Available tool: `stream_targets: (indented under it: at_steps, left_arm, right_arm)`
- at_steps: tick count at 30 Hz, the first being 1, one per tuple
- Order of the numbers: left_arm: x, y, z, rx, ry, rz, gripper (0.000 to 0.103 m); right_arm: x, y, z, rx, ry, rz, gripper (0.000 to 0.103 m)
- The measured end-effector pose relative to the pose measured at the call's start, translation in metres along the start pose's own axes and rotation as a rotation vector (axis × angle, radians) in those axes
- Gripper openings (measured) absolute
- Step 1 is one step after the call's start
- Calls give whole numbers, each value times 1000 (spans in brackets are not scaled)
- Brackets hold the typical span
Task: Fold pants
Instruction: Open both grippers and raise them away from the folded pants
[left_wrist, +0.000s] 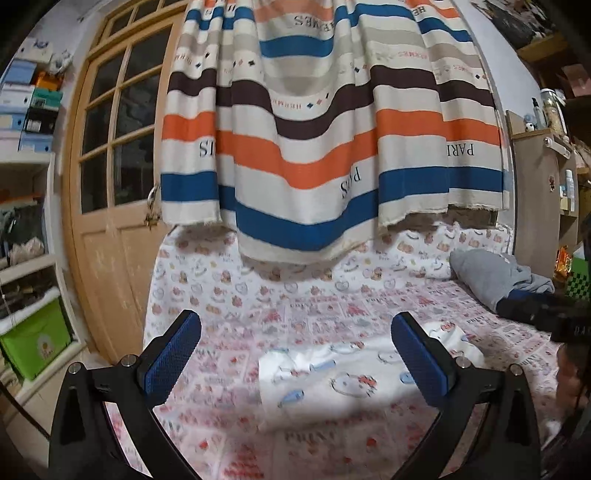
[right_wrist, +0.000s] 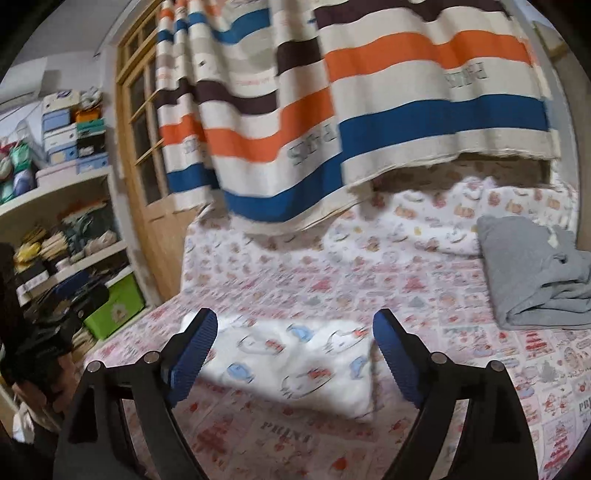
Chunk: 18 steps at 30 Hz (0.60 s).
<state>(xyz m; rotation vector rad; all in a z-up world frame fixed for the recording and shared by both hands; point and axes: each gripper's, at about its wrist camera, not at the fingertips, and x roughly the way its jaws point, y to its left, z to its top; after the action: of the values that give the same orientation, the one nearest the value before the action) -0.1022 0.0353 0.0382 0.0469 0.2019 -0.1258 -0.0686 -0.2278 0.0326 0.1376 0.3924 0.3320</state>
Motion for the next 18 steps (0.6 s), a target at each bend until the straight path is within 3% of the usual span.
stream_targets:
  at_steps: [3, 9, 13, 18]
  left_arm:
    - [-7, -4, -4, -1, 8, 5, 102]
    - [1, -5, -13, 3, 50, 23, 102]
    - [15, 5, -21, -55, 118, 16, 102]
    - [29, 16, -33, -121, 195, -16, 102]
  right_arm:
    - [4, 6, -8, 18, 85, 62, 88]
    - [36, 8, -34, 149, 401, 206, 88]
    - [56, 3, -43, 191, 498, 182, 88]
    - [87, -9, -54, 293, 610, 233, 88]
